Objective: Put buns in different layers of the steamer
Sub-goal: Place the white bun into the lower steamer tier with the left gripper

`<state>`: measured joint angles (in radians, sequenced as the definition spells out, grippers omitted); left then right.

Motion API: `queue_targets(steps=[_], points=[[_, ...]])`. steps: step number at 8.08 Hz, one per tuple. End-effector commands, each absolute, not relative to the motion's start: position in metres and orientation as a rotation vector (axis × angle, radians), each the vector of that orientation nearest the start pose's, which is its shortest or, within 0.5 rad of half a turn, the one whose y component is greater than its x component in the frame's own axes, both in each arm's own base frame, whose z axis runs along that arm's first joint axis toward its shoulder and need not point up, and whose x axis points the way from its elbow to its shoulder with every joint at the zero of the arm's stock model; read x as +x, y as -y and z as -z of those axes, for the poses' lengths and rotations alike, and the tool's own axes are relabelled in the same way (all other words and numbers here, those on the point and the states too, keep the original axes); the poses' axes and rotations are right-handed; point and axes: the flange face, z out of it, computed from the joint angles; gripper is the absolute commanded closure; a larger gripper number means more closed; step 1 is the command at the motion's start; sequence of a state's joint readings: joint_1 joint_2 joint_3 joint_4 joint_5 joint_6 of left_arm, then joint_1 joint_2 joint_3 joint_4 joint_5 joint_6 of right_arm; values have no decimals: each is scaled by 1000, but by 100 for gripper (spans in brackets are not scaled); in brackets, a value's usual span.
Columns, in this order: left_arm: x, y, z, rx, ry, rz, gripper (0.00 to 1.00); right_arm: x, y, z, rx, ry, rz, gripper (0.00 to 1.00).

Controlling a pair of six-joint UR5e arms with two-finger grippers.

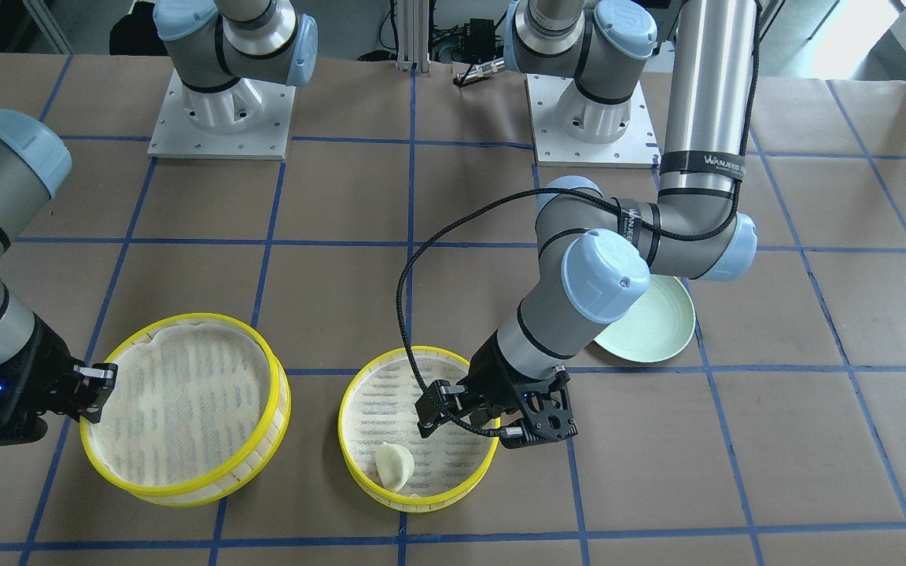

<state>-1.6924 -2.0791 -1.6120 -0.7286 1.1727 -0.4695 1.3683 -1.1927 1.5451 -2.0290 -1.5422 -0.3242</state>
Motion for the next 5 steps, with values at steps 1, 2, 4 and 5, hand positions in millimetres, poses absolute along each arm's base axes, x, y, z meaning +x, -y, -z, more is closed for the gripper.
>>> queue_targets(steps=[1,2,4,5], points=[[-227,626,-311,-540,-3376,307,0,6,649,-331,-192,-3130,165,100],[-210,619,-320,-415,-3256,293,0,6,649,-331,-192,-3130,165,100],[-132,614,-328,-469,-3209,110,0,6,649,-334,-192,-3131,175,100],[-99,608,-337,-482,-3199,39,0,5,651,-335,-190,-3131,179,100]])
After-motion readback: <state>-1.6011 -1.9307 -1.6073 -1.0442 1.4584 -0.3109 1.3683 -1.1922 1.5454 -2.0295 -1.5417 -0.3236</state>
